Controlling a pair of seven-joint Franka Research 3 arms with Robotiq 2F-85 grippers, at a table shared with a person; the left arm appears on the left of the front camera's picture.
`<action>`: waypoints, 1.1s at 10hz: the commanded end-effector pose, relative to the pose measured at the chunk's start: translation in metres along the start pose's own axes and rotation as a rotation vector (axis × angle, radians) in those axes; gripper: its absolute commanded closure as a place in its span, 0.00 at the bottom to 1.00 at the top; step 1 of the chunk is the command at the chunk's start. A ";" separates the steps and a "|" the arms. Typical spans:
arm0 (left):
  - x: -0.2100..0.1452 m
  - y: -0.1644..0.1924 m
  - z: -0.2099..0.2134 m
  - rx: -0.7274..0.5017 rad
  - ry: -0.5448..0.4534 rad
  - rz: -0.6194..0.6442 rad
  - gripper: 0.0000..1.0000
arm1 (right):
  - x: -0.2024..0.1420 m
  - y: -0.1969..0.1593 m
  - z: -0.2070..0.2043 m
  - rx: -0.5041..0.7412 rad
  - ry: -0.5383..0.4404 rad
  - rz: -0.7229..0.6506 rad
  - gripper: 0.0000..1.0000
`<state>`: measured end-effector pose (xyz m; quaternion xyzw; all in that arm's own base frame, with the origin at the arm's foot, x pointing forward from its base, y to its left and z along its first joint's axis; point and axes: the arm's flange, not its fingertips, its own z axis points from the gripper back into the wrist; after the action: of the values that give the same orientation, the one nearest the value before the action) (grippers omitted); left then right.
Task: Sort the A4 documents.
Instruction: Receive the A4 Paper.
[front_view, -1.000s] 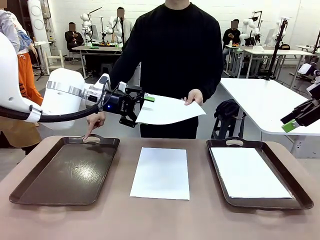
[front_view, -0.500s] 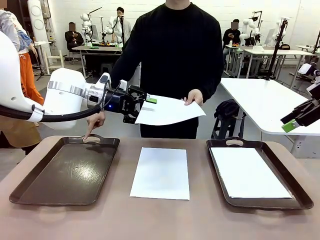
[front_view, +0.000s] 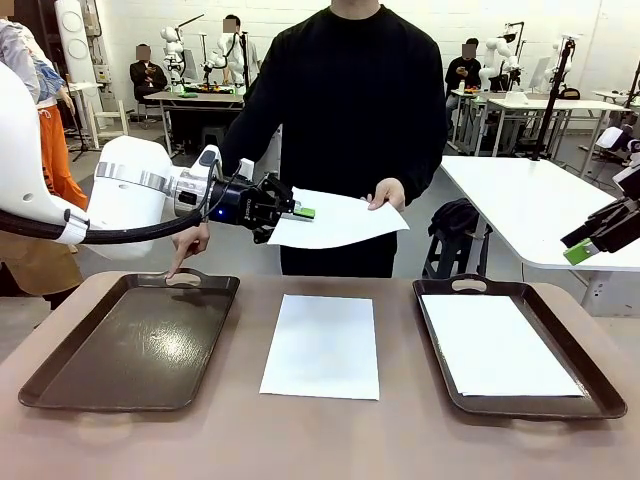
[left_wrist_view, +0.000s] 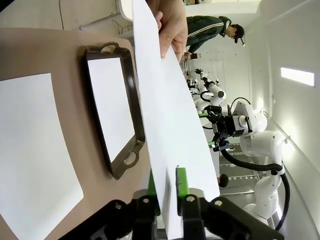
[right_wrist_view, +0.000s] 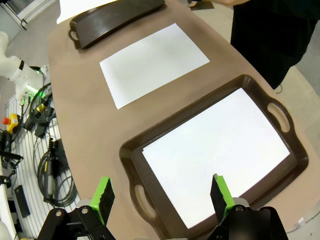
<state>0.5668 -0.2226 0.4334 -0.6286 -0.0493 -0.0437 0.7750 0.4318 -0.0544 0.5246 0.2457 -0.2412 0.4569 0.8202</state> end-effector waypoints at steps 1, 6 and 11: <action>-0.001 -0.002 0.000 -0.022 -0.001 -0.033 1.00 | 0.001 0.000 -0.001 -0.009 0.002 0.001 0.00; -0.002 -0.001 0.001 -0.024 -0.015 0.005 1.00 | 0.001 0.000 -0.001 -0.009 0.002 0.001 0.00; 0.000 -0.001 0.000 -0.006 0.001 0.000 1.00 | 0.001 0.000 -0.001 -0.009 0.002 0.001 0.00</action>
<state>0.5653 -0.2228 0.4322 -0.6277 -0.0399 -0.0443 0.7762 0.4318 -0.0544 0.5246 0.2457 -0.2412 0.4569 0.8202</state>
